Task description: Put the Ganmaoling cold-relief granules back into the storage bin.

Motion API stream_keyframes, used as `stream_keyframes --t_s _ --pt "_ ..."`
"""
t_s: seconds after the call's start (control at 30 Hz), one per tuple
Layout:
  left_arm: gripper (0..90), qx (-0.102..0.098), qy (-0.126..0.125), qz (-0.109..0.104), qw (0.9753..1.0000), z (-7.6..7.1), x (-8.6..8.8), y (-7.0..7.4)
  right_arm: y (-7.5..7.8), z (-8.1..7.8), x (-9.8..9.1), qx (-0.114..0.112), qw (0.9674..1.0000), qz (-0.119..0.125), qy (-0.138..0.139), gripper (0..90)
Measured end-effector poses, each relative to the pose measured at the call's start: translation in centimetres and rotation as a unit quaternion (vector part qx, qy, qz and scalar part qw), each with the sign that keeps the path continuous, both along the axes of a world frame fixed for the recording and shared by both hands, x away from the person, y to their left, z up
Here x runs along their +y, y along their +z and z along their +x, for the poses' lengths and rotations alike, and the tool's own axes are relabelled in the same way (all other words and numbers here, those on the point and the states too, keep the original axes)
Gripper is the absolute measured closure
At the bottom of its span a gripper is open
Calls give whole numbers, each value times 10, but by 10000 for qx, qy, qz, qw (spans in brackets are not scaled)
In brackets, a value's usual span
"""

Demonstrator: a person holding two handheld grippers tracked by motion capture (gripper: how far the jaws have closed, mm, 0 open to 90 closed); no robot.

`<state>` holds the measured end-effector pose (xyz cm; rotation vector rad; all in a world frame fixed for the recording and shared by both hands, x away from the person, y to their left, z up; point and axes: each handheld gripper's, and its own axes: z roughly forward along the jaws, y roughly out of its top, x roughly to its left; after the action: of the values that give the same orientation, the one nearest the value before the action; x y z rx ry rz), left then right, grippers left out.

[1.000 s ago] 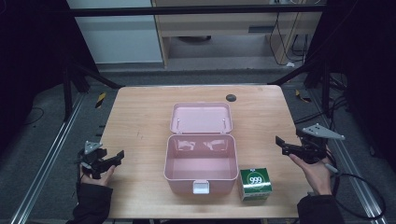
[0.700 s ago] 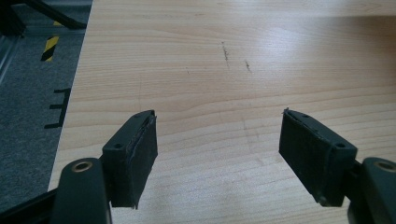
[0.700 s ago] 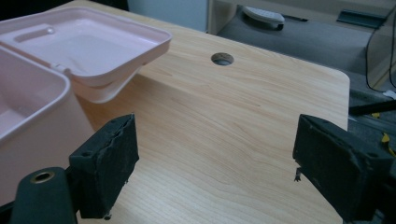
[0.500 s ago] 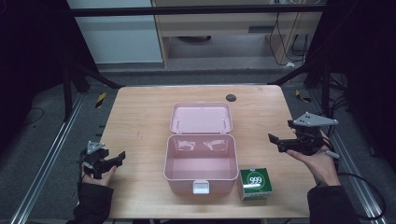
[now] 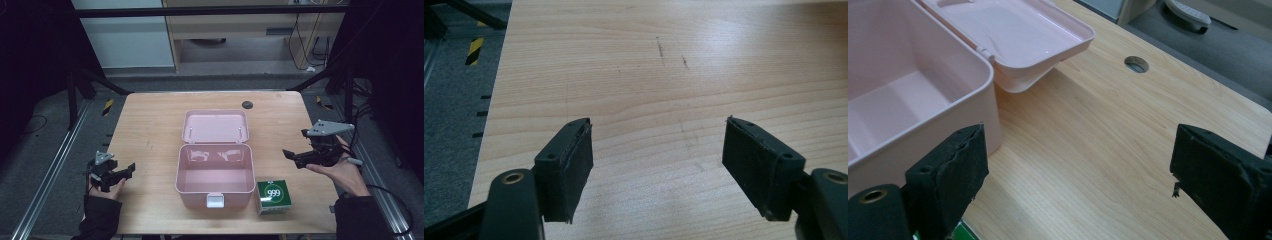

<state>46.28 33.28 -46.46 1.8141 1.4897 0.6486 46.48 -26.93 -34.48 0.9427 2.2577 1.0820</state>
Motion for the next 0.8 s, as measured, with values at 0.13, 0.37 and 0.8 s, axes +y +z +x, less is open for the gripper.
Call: stream_keyframes --t_s 0.13,0.37,0.8 --pt "277 8 -11 3 10000 0 0 0 2 -2 4 56 9995 -142 284 74" --pt "277 18 -24 9 10000 0 -1 0 4 -6 9 156 9968 -358 691 78" --pt "276 47 -70 37 10000 1 -3 -1 7 -14 18 248 9855 -931 1396 61"
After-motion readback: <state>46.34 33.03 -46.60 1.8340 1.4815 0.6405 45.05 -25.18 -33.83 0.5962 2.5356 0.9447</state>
